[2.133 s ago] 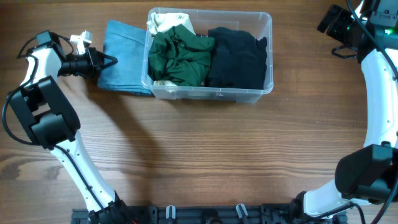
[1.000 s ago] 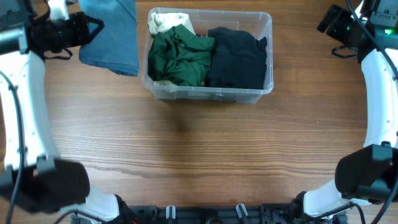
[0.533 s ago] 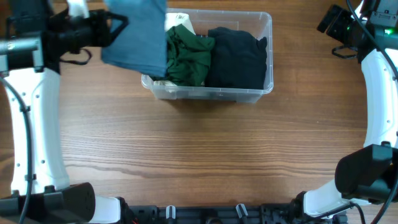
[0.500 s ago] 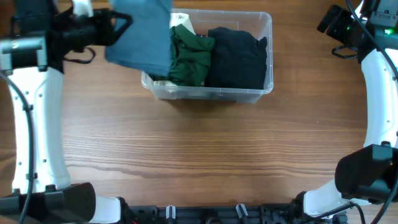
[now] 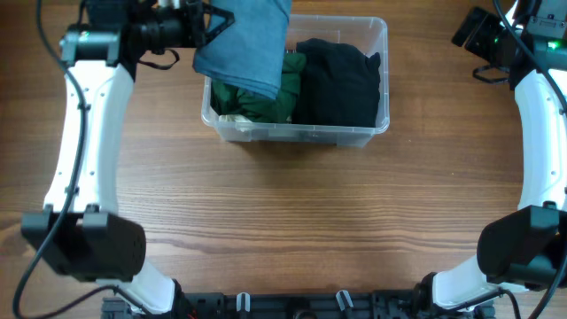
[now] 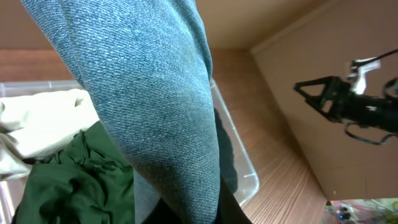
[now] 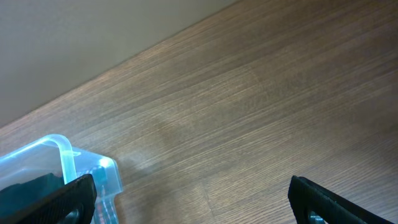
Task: Pack container
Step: 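Lift the light-blue garment and carry it right over the bin, then lower the light-blue garment into the bin's left side and release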
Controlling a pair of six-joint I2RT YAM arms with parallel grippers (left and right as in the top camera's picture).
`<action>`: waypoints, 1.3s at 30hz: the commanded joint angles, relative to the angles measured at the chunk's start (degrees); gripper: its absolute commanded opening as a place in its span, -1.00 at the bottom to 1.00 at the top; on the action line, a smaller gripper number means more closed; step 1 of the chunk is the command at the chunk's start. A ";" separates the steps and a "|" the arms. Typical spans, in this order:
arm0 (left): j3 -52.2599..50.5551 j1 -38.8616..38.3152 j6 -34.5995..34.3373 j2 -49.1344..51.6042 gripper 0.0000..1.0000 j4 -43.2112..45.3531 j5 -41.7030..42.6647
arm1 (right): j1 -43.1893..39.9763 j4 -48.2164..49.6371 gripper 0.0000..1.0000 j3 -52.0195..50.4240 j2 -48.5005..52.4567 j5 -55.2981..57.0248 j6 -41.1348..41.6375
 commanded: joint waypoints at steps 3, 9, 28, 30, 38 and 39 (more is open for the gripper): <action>0.61 -0.90 -1.84 3.91 -0.92 3.15 5.29 | 0.15 0.13 0.99 -0.52 0.76 -0.28 0.42; 0.61 -0.98 -1.81 8.17 -0.92 3.65 5.73 | 0.15 0.13 0.99 -0.52 0.76 -0.28 0.42; 0.42 -3.13 -1.77 17.77 -0.92 1.44 3.85 | 0.13 0.13 0.99 -0.52 0.76 -0.28 0.42; 0.39 -3.13 -1.77 18.38 -0.92 0.96 3.28 | 0.15 0.13 0.99 -0.52 0.76 -0.28 0.42; 0.39 -2.91 -1.79 18.78 -0.77 -1.84 -3.43 | 0.13 0.13 0.99 -0.52 0.76 -0.28 0.42; 0.42 -2.82 -1.79 18.78 -0.67 -2.34 -4.81 | 0.13 0.13 0.99 -0.52 0.76 -0.28 0.42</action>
